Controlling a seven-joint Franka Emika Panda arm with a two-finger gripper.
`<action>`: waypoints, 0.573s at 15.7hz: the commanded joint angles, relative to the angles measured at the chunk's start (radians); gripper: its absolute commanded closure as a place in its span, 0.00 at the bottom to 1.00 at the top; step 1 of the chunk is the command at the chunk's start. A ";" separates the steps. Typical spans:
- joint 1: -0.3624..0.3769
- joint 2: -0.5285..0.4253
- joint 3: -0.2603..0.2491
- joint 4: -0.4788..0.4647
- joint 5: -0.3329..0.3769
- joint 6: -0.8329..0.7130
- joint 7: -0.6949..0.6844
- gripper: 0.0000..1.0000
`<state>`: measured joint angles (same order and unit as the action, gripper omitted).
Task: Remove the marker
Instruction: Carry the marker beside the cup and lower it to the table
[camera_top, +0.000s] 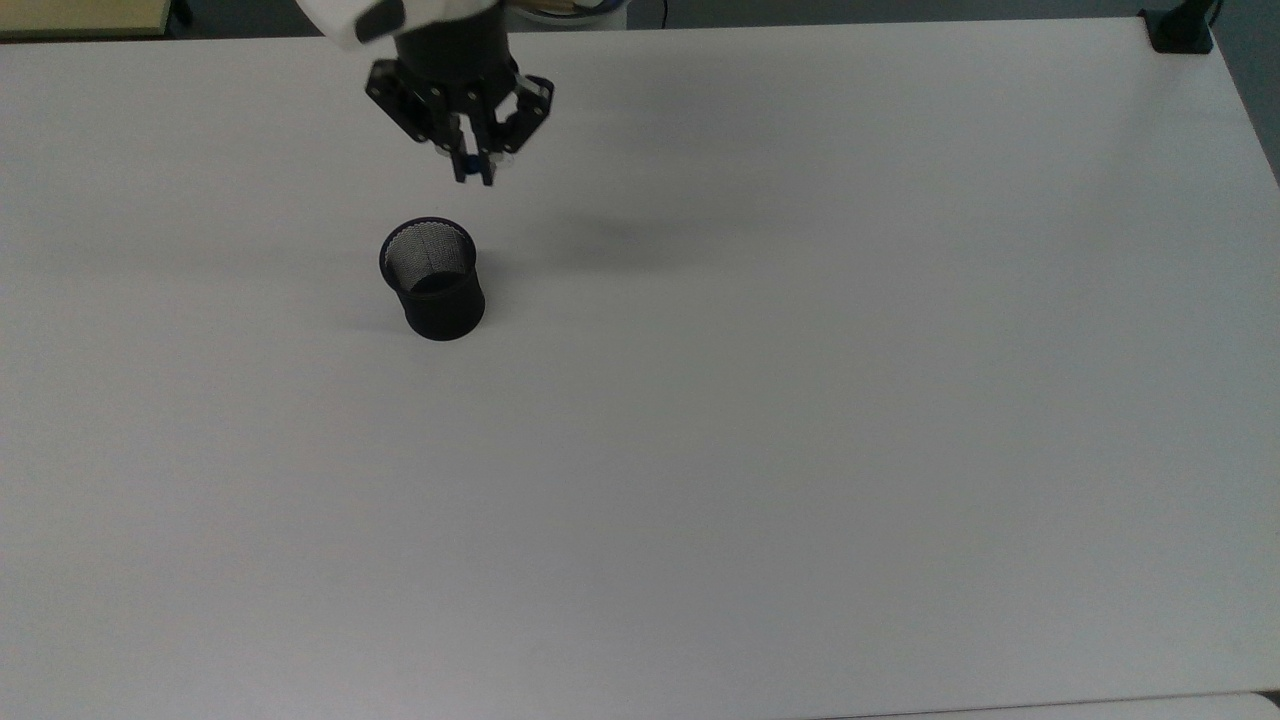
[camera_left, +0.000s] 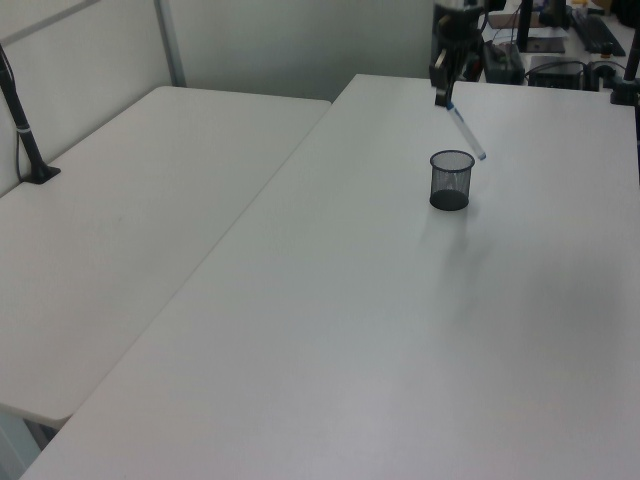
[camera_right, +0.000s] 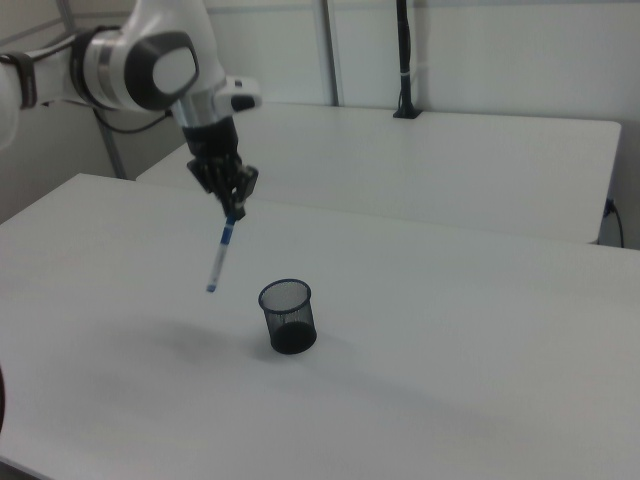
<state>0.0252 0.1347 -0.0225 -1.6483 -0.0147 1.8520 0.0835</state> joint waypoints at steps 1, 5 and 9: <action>0.057 0.117 -0.004 -0.010 0.084 0.006 -0.022 1.00; 0.110 0.224 -0.004 -0.013 0.085 0.088 -0.008 1.00; 0.131 0.290 -0.004 -0.016 0.075 0.183 0.055 0.99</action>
<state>0.1369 0.3957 -0.0178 -1.6597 0.0518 1.9788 0.1040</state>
